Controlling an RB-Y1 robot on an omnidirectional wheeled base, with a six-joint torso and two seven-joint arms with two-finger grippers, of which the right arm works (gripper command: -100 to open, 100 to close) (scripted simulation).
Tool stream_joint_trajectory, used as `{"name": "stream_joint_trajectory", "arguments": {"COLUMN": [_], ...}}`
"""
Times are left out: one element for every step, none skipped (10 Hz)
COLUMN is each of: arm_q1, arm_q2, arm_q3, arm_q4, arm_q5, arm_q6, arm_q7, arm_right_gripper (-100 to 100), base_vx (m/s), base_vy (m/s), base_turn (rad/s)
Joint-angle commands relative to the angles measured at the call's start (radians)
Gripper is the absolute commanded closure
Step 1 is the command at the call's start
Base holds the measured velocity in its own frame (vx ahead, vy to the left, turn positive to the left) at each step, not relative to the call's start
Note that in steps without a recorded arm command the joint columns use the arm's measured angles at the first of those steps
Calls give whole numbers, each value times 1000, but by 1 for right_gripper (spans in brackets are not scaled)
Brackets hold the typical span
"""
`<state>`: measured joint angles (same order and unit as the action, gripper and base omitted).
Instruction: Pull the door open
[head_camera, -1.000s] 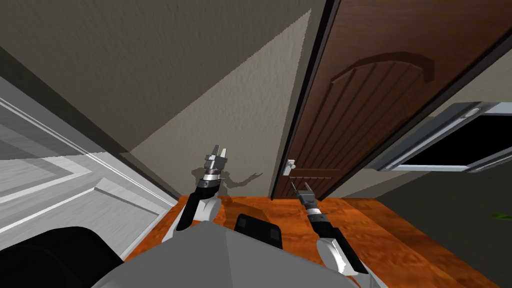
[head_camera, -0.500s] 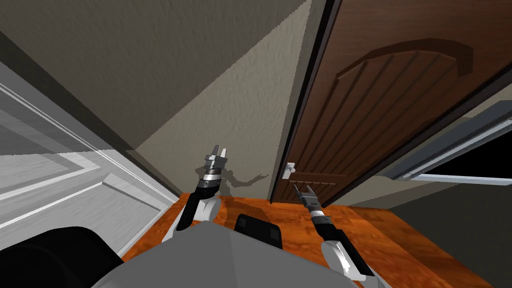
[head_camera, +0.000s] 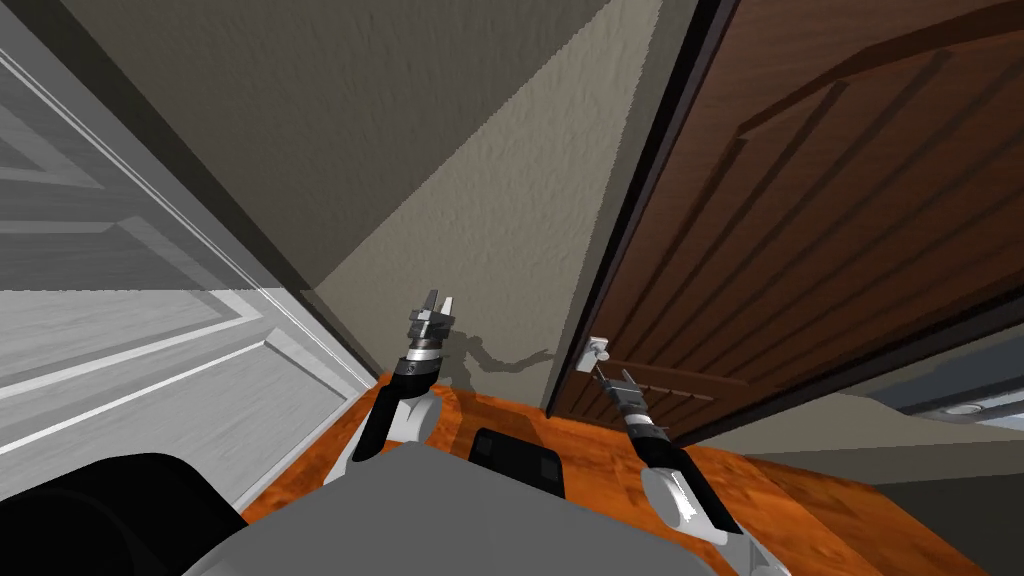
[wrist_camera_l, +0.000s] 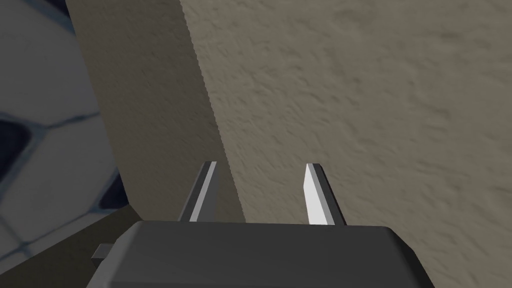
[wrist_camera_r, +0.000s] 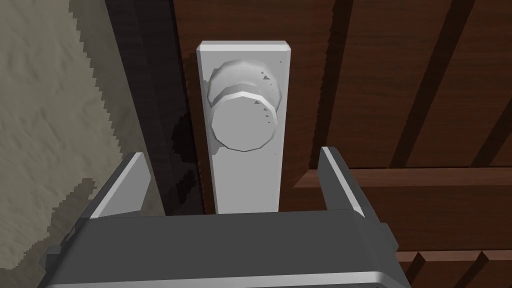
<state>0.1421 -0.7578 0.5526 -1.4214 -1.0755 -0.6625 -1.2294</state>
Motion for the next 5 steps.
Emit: {"name": "stream_joint_trajectory", "arguments": {"arm_q1": [1,-11,-21,-25,-21], "arm_q2": [7,19,29,32,37], "arm_q3": [-28,-52,-72,-79,-72], "arm_q4": [7,37,62,71,59], "arm_q5": [-20,-36,-48,-53,-49], "arm_q6": [12,18,22,24,24], "arm_q7": [15,18,21,22,33], "arm_right_gripper": [-100,-100,-100,-100,-100], "base_vx": [65,77,99,71,26], "base_vy": [-4,-5,-16,-19,-9], "base_turn": [171,345,364,154,15]}}
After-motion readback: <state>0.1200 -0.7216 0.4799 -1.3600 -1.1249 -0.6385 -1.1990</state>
